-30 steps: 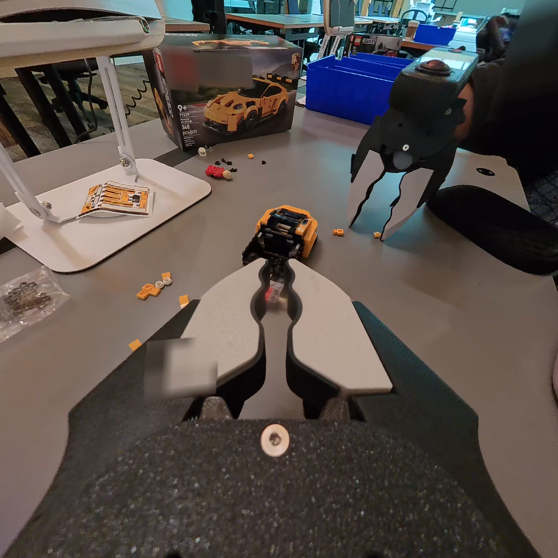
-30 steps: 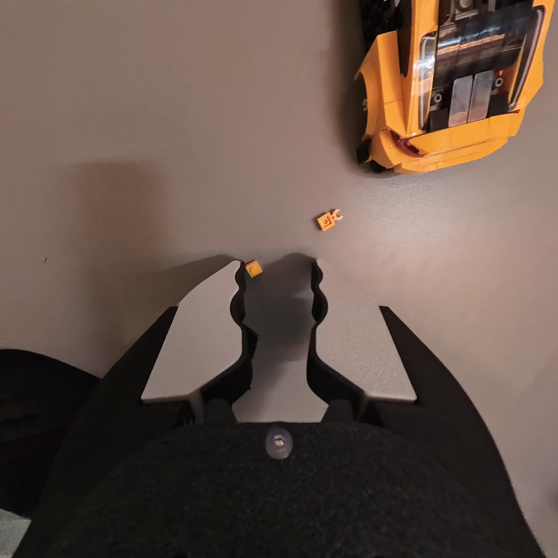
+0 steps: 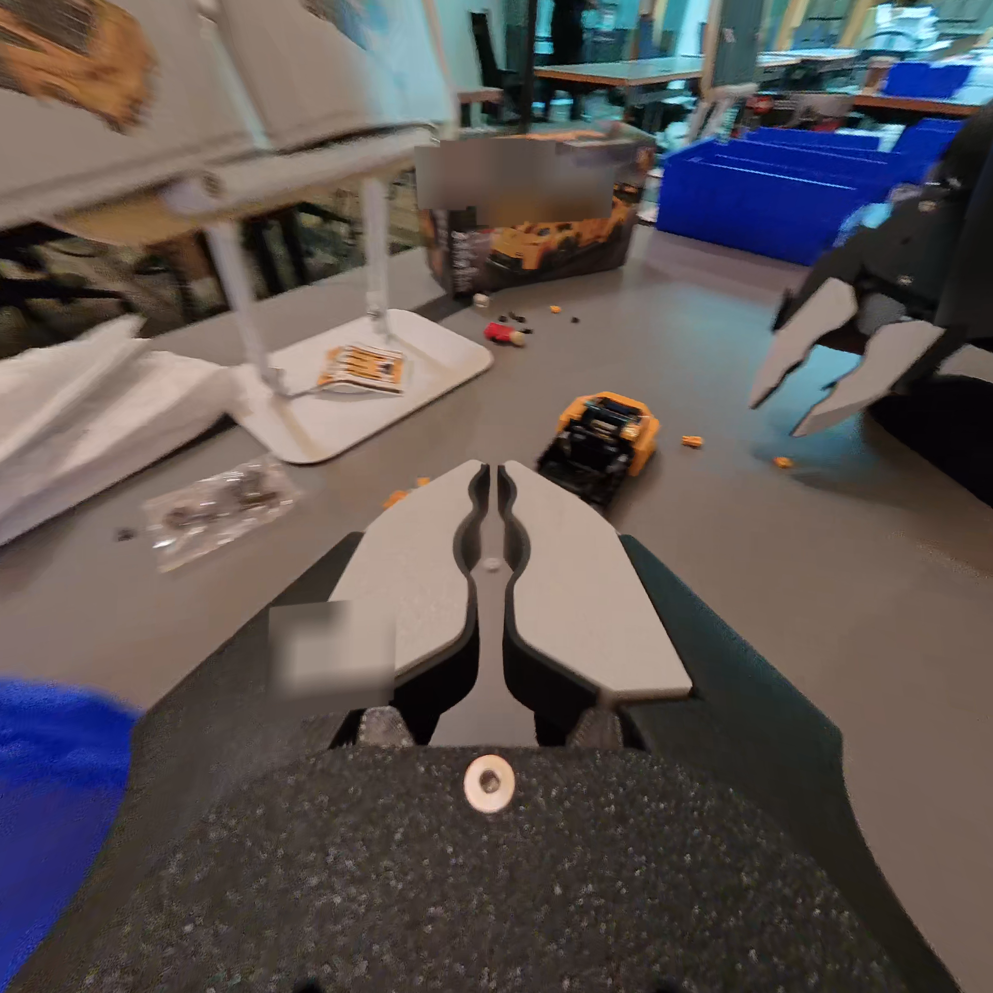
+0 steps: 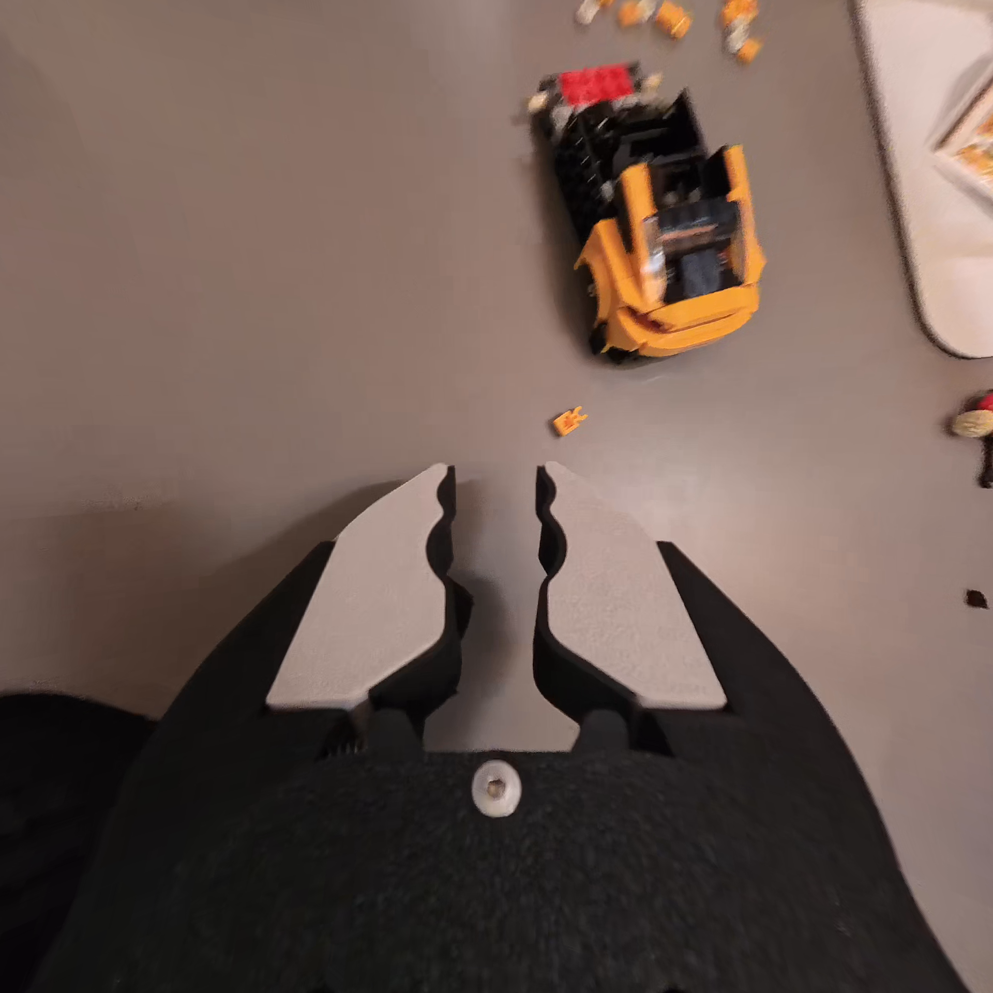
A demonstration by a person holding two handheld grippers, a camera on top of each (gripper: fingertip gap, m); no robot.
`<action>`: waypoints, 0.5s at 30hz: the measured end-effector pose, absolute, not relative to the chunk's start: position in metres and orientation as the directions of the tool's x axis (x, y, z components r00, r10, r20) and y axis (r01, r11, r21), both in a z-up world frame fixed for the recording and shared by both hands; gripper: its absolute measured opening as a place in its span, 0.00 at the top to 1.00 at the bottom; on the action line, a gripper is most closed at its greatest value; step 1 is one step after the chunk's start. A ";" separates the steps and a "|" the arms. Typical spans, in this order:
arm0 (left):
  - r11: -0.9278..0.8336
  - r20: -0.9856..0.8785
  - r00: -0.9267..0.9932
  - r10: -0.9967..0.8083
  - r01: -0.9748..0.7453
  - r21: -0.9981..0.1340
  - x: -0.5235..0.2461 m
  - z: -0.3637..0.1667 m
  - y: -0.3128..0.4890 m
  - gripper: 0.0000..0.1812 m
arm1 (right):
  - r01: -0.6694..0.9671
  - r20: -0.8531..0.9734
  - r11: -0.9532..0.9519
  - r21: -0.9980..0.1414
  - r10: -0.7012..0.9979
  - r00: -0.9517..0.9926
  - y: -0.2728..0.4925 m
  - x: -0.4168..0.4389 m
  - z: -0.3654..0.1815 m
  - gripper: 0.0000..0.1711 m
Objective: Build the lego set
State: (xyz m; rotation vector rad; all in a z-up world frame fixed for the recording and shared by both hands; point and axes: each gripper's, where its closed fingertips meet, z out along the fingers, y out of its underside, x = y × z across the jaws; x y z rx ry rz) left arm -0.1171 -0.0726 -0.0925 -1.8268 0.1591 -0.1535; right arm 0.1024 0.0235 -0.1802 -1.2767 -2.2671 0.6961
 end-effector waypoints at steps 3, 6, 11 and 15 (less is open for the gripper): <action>-0.255 -0.033 0.999 -0.036 -0.041 -0.966 -0.166 -0.068 -0.096 1.00 | 0.557 0.168 0.352 -0.753 0.920 -0.355 0.033 0.090 -0.159 0.86; -0.331 -0.102 0.984 0.146 -0.049 -0.942 -0.233 -0.051 -0.129 1.00 | 0.370 0.182 0.230 -0.900 0.970 -0.159 0.049 0.079 -0.125 0.94; -0.532 -0.200 0.926 0.320 0.001 -0.847 -0.333 -0.035 -0.178 1.00 | 0.074 0.130 0.118 -0.990 0.972 0.194 0.089 0.088 -0.079 1.00; -0.762 -0.276 0.916 0.292 0.048 -0.646 -0.384 -0.060 -0.198 1.00 | 0.019 0.118 0.119 -0.993 0.938 0.327 0.110 0.100 -0.069 1.00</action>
